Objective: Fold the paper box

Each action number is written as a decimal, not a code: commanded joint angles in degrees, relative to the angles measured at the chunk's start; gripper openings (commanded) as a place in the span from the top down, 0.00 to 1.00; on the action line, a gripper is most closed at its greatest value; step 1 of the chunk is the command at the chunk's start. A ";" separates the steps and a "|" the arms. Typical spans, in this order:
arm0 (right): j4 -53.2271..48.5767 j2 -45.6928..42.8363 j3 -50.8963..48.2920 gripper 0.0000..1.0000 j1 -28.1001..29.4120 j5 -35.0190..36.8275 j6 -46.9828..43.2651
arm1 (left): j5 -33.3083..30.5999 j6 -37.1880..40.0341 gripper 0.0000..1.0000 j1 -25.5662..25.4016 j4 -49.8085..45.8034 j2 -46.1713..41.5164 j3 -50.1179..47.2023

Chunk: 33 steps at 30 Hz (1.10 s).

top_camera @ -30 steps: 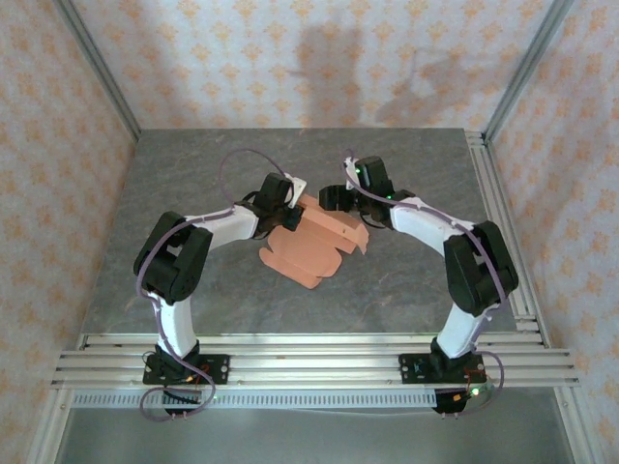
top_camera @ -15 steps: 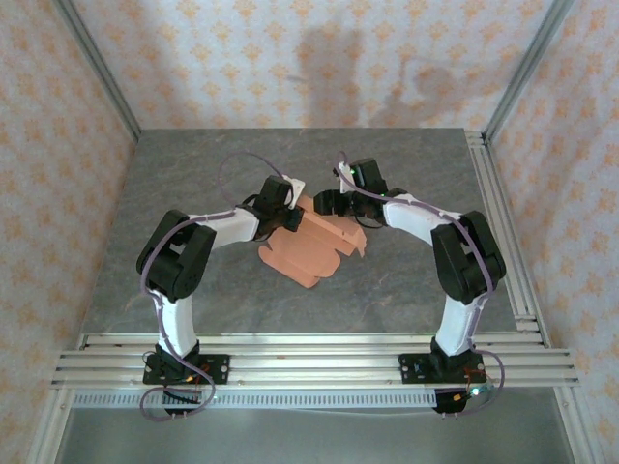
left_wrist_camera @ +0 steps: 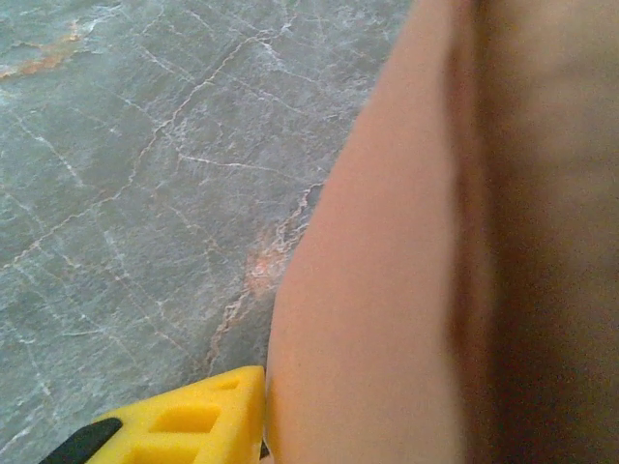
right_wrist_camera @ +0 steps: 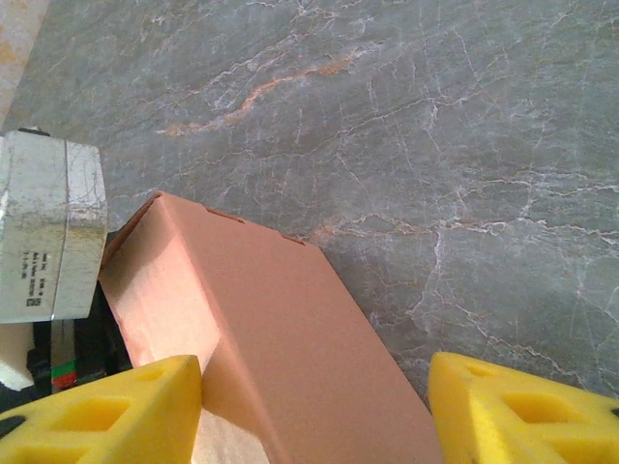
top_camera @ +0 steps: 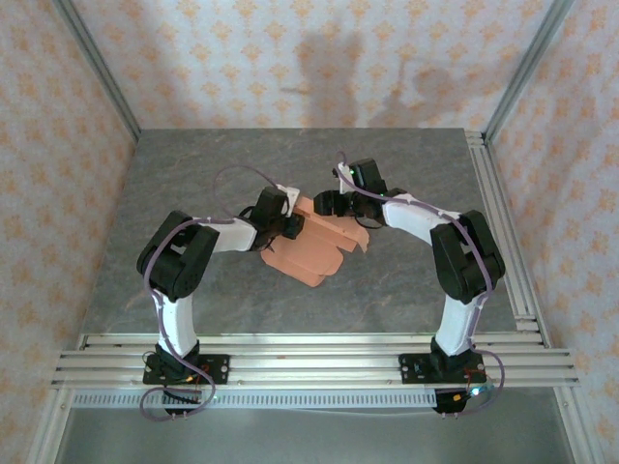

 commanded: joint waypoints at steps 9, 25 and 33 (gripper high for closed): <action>-3.34 1.39 1.31 0.39 0.20 1.35 0.77 | 3.12 -3.32 0.76 2.48 9.14 -2.81 -4.46; -4.31 2.35 1.98 0.39 0.20 0.55 1.65 | 7.26 -4.89 0.82 2.65 10.13 -4.56 -4.20; -5.15 2.78 2.47 0.39 0.20 -0.83 1.89 | 8.73 -5.49 0.77 2.70 12.80 -3.49 -4.28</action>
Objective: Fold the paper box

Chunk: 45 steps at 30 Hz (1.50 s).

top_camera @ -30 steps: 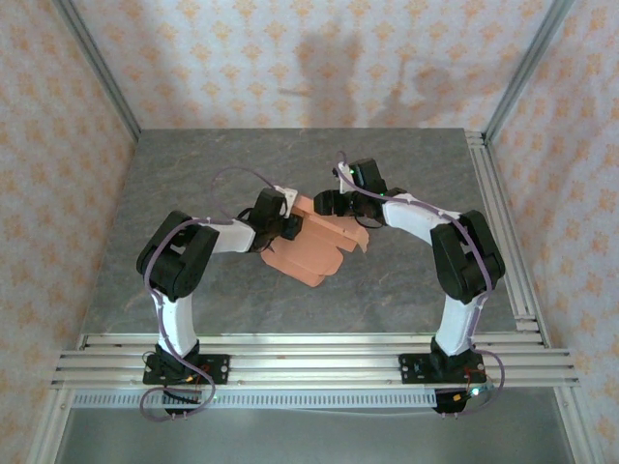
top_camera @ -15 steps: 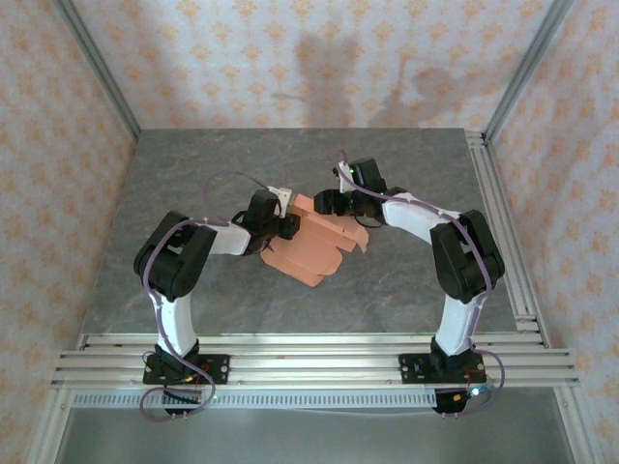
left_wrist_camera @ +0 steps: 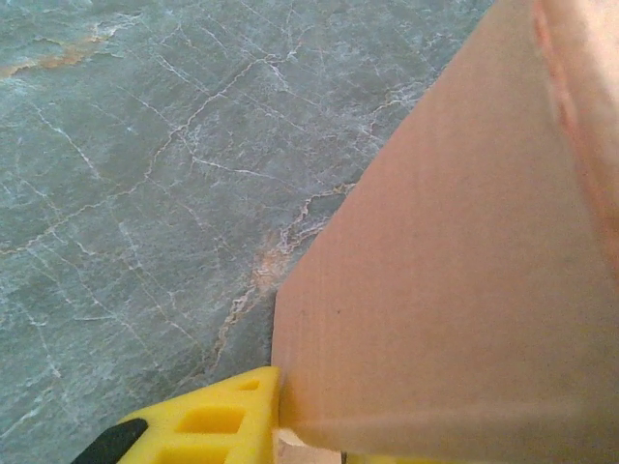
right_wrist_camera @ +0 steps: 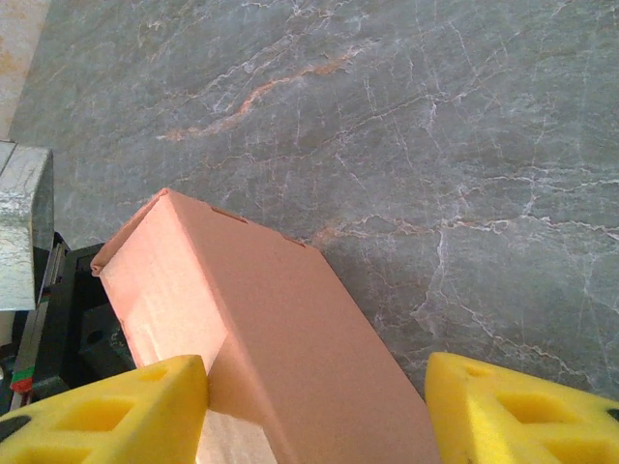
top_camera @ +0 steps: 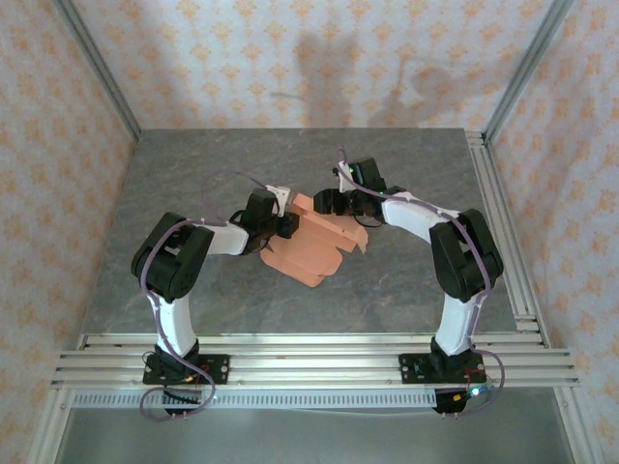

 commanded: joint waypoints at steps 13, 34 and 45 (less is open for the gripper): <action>-3.37 1.86 1.22 0.40 0.17 -2.48 2.69 | 0.63 1.89 0.74 0.14 21.84 -2.25 -9.12; -3.11 1.90 1.48 0.43 0.19 -14.01 5.59 | 2.57 0.54 0.80 0.14 17.50 -4.08 -6.14; -2.34 2.13 1.41 0.40 -0.43 -12.51 7.35 | 2.63 2.66 0.99 -0.56 9.85 -4.76 -3.76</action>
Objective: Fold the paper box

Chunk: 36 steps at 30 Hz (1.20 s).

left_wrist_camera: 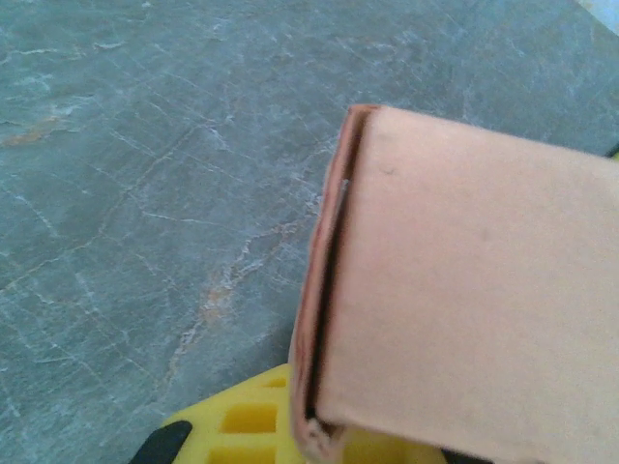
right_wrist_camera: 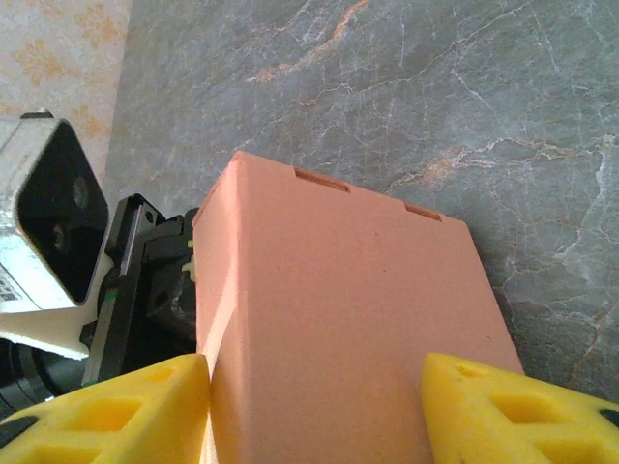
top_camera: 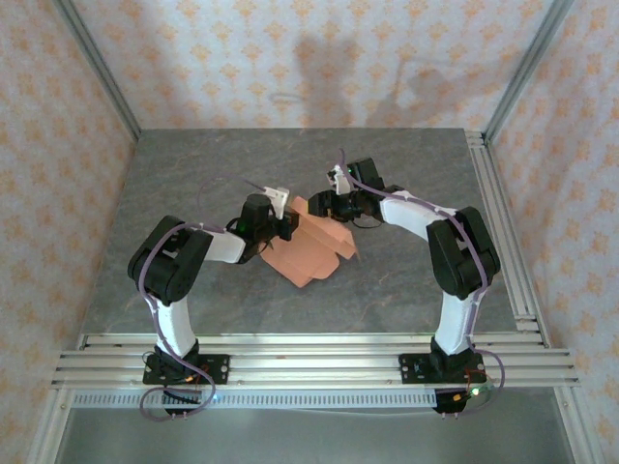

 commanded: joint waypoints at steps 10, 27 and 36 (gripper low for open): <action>-0.84 2.41 3.28 0.37 -0.42 -0.78 2.78 | -8.15 6.81 1.00 -1.60 -10.38 -11.60 -2.62; 5.19 7.77 5.48 0.35 4.78 -6.03 4.07 | -18.56 6.65 0.98 -4.39 -9.88 -18.03 -11.90; 5.62 9.34 4.75 0.35 4.84 -6.74 5.36 | -18.97 5.90 0.92 -4.42 -5.72 -15.62 -12.46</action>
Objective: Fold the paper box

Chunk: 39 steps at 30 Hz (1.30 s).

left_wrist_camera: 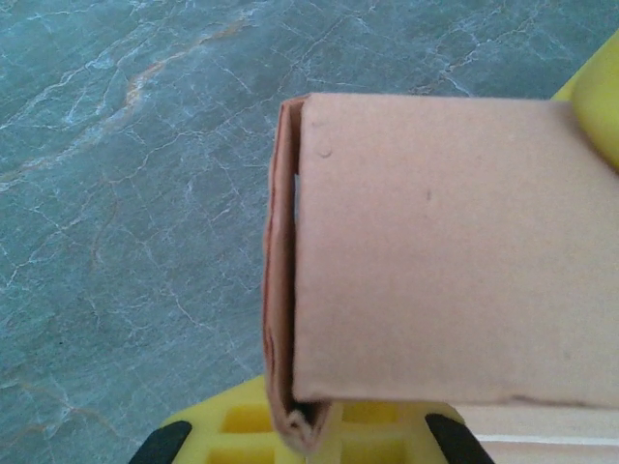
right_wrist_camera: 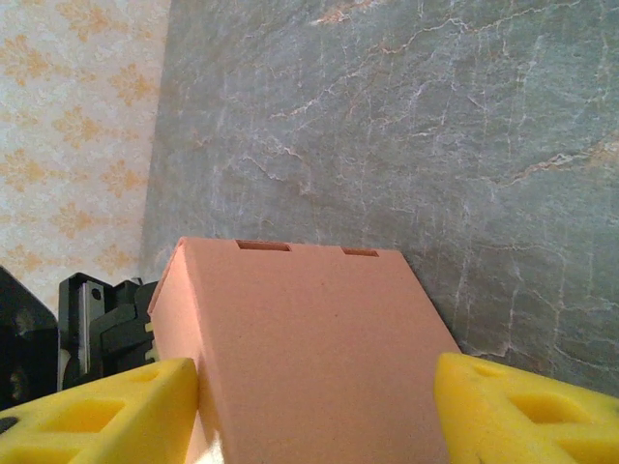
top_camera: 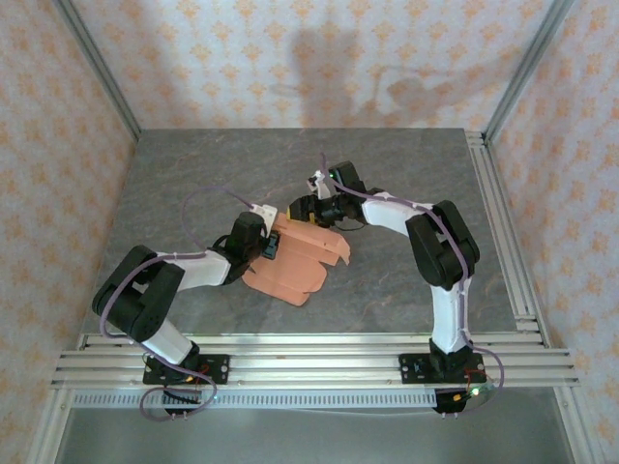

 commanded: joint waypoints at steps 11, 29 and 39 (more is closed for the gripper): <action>2.88 2.36 -1.11 0.36 -0.58 -1.40 2.92 | -0.97 -0.29 0.84 -1.18 22.23 2.77 -6.34; 3.12 1.75 -1.75 0.36 -0.77 -2.56 4.08 | 1.81 1.01 0.89 -0.96 30.51 8.66 -6.65; 2.51 0.67 -1.72 0.36 -0.95 -2.14 3.95 | 3.91 1.98 1.00 -0.96 25.16 7.87 -4.34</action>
